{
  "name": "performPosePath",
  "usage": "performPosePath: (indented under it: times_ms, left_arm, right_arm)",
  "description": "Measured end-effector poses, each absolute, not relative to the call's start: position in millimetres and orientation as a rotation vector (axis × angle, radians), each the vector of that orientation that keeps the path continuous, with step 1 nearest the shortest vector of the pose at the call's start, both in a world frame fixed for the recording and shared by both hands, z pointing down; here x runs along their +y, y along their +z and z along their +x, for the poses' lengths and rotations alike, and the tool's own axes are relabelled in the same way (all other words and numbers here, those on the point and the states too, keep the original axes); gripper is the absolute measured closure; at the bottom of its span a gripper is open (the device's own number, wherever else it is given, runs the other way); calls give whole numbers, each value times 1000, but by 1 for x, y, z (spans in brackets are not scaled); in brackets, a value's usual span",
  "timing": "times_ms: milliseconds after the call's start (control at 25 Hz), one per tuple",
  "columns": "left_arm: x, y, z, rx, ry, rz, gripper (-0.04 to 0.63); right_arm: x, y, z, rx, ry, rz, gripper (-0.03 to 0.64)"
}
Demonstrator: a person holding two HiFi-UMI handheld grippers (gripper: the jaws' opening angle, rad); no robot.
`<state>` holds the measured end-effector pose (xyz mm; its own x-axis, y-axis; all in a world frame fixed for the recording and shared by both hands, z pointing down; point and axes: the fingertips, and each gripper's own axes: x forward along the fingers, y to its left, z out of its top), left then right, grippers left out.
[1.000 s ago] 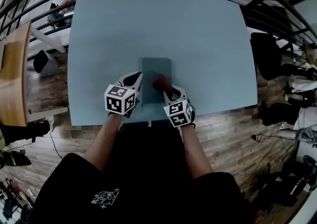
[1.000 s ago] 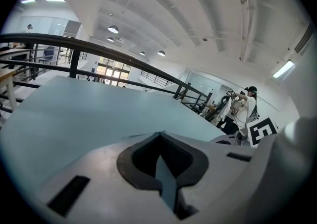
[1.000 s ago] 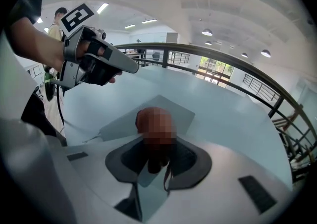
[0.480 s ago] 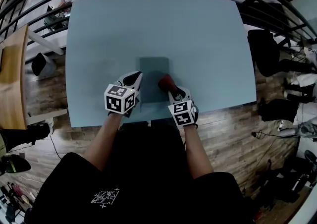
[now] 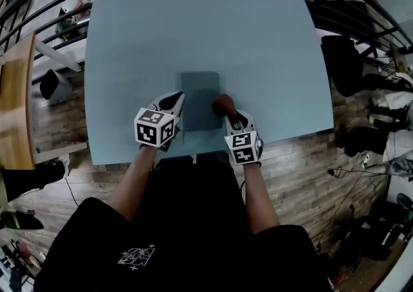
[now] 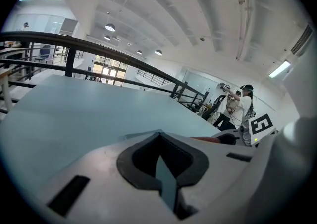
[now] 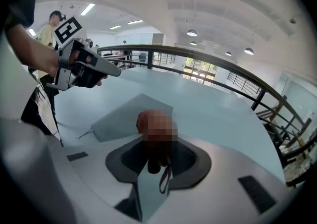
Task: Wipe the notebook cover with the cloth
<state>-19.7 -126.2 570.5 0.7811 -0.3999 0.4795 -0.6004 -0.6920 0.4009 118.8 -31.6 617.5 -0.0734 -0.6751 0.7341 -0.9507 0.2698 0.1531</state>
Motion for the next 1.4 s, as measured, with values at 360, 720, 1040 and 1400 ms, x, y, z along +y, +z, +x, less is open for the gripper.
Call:
performPosePath:
  times_ms: [360, 720, 1040, 1400]
  left_arm:
    - [-123, 571, -32, -778, 495, 2415, 603]
    - [-116, 575, -52, -825, 510, 2390, 603]
    - [-116, 577, -66, -845, 521, 2376, 603]
    - [-113, 580, -55, -803, 537, 2387, 603]
  right_arm:
    - [-36, 603, 66, -1982, 422, 1360, 517]
    - [-25, 606, 6, -2105, 378, 1189, 517]
    - [-19, 614, -25, -2147, 362, 1089, 517]
    - [-10, 634, 6, -2064, 423, 1089, 517]
